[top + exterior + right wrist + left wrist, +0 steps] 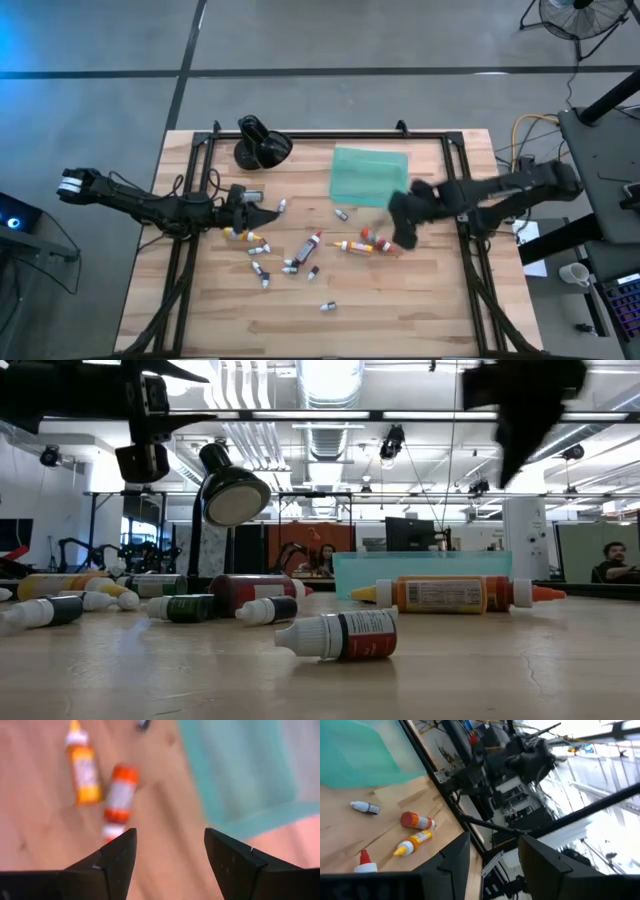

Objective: Pick & Place food coloring
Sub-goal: Put the large orange food coloring bottle into the green bin

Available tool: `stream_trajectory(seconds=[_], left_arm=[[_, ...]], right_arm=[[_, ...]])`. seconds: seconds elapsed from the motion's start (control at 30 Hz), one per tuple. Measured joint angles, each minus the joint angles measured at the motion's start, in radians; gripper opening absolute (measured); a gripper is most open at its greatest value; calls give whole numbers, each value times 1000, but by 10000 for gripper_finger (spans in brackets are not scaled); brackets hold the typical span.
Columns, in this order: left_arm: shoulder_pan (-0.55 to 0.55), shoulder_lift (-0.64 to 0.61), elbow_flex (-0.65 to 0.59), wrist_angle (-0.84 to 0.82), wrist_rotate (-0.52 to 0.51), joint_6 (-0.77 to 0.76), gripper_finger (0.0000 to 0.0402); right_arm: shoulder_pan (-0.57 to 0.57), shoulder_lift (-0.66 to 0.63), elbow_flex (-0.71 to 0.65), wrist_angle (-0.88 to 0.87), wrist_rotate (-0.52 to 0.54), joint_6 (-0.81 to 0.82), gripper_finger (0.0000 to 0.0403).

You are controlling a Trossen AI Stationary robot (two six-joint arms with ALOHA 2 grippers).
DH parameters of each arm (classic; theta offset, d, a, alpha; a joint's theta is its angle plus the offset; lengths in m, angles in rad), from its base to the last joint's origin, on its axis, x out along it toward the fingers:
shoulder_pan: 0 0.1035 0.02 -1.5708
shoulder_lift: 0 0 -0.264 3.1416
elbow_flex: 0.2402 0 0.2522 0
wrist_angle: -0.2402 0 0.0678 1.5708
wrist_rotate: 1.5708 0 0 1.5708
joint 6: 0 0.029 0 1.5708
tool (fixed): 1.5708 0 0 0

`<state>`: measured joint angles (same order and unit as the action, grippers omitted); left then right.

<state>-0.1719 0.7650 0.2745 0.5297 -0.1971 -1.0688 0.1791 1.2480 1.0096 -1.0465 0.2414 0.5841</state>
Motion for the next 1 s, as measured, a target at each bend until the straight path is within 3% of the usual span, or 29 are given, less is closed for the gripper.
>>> stream_trajectory(seconds=[0.17,0.3,0.47,0.7,1.0], left_arm=[[0,0,0,-6,38,21,140],[0,0,0,-21,43,21,140],[0,0,-1,-34,43,12,140],[-1,0,-1,-37,43,12,140],[-1,0,-1,-38,43,10,140]], right_arm=[[217,-19,-168,108,9,184,226],[302,14,-238,183,12,312,226],[321,79,-248,227,15,396,226],[316,206,-248,378,20,335,226],[305,277,-249,379,64,409,226]])
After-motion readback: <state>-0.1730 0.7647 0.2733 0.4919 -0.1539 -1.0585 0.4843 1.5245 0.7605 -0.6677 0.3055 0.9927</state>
